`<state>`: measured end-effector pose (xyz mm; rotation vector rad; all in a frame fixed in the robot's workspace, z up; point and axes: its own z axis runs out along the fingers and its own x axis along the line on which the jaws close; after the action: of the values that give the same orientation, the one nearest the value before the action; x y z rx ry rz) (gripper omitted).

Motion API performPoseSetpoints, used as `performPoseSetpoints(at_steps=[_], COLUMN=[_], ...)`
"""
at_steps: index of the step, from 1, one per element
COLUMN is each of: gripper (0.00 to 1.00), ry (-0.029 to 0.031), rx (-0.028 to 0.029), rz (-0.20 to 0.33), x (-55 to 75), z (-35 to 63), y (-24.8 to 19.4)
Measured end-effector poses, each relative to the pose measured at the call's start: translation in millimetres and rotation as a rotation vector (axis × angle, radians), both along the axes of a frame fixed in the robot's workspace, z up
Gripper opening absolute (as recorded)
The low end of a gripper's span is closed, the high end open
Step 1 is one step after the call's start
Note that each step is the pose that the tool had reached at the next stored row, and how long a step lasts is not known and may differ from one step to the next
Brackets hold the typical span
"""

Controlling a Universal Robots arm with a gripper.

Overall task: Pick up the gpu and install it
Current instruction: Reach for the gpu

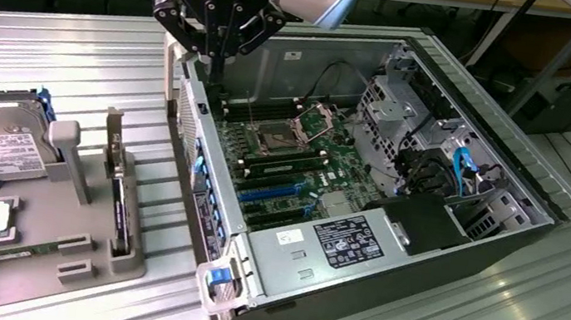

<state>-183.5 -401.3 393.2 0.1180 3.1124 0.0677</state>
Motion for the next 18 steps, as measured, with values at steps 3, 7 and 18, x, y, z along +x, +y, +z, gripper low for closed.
performPoseSetpoints(at_steps=[3,7,18], gripper=[0.11,0.11,0.11], ry=[0.0001,0.0001,0.0], rx=[-0.0001,-0.0001,0.0], rz=[0.0,0.0,0.0], x=[-1.0,-3.0,-9.4], z=[0.1,0.0,0.0], y=[-0.1,-0.3,-2.0])
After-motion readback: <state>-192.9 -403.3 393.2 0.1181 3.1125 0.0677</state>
